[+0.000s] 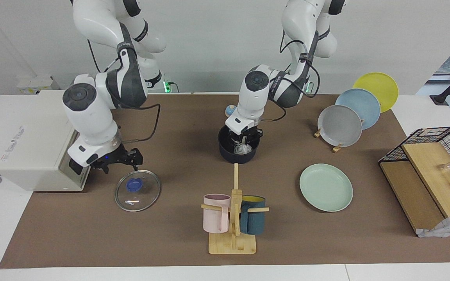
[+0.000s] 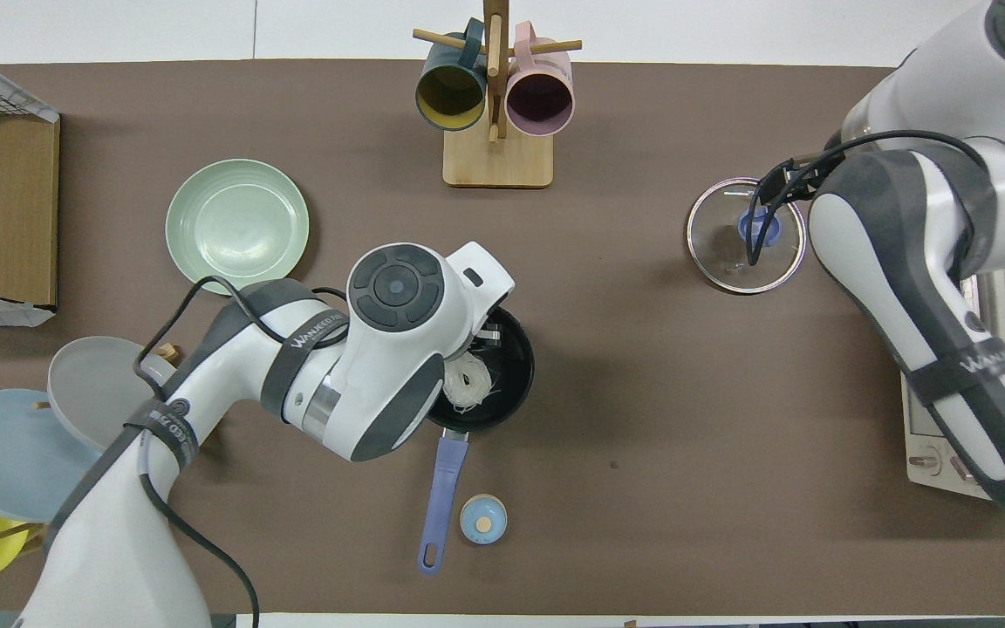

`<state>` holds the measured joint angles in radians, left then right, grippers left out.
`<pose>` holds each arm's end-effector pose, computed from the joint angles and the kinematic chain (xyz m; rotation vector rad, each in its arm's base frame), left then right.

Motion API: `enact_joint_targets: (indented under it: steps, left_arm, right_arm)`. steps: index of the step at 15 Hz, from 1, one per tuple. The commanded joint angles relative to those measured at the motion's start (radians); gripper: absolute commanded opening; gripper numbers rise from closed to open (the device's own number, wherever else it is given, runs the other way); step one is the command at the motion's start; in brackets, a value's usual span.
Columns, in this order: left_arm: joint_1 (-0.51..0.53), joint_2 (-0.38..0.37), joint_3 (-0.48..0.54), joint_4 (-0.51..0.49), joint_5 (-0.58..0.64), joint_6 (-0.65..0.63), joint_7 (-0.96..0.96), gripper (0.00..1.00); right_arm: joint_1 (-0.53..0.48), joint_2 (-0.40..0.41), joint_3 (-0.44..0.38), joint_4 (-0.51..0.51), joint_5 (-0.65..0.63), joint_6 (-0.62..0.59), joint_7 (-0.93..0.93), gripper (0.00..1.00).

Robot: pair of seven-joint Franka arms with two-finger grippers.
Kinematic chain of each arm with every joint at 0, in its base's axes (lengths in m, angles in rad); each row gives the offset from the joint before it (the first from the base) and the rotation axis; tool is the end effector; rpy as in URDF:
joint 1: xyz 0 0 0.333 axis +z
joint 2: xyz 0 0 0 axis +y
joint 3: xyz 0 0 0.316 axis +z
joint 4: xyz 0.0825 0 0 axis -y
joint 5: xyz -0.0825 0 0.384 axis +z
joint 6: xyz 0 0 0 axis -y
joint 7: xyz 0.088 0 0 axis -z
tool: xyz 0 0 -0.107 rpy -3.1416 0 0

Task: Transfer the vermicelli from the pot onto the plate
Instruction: 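Carry the vermicelli with the left gripper over the pale green plate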

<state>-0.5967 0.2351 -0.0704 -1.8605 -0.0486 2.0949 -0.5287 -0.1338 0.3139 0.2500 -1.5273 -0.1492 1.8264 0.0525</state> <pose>0.4834 -0.3809 0.3935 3.0881 -0.1733 -0.0513 0.6523 0.0447 0.4822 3.0706 0.1387 0.0018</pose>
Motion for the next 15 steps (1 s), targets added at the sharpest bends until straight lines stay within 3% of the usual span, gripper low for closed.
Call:
enact_joint_targets:
  steps: [1, 5, 7, 11, 15]
  left_arm:
    - [0.041, -0.052, -0.002, 0.058, -0.01, -0.113, 0.018, 0.0]
    - [0.129, -0.057, 0.001, 0.213, -0.033, -0.28, 0.056, 0.0]
    - [0.202, -0.057, 0.0, 0.254, -0.054, -0.318, 0.099, 0.0]
    - [0.359, -0.051, 0.003, 0.276, -0.062, -0.297, 0.226, 0.0]
    - [0.478, -0.024, 0.003, 0.248, -0.065, -0.201, 0.383, 0.0]
  right_arm:
    - [-0.017, -0.103, 0.003, -0.025, 0.022, -0.086, 0.015, 1.0]
    - [-0.007, -0.229, 0.0, -0.076, 0.022, -0.176, 0.004, 1.0]
    - [0.013, -0.248, -0.001, -0.073, 0.022, -0.217, 0.004, 1.0]
    - [0.085, -0.297, -0.121, -0.073, 0.08, -0.277, 0.012, 1.0]
    - [0.135, -0.369, -0.164, -0.155, 0.095, -0.302, 0.015, 1.0]
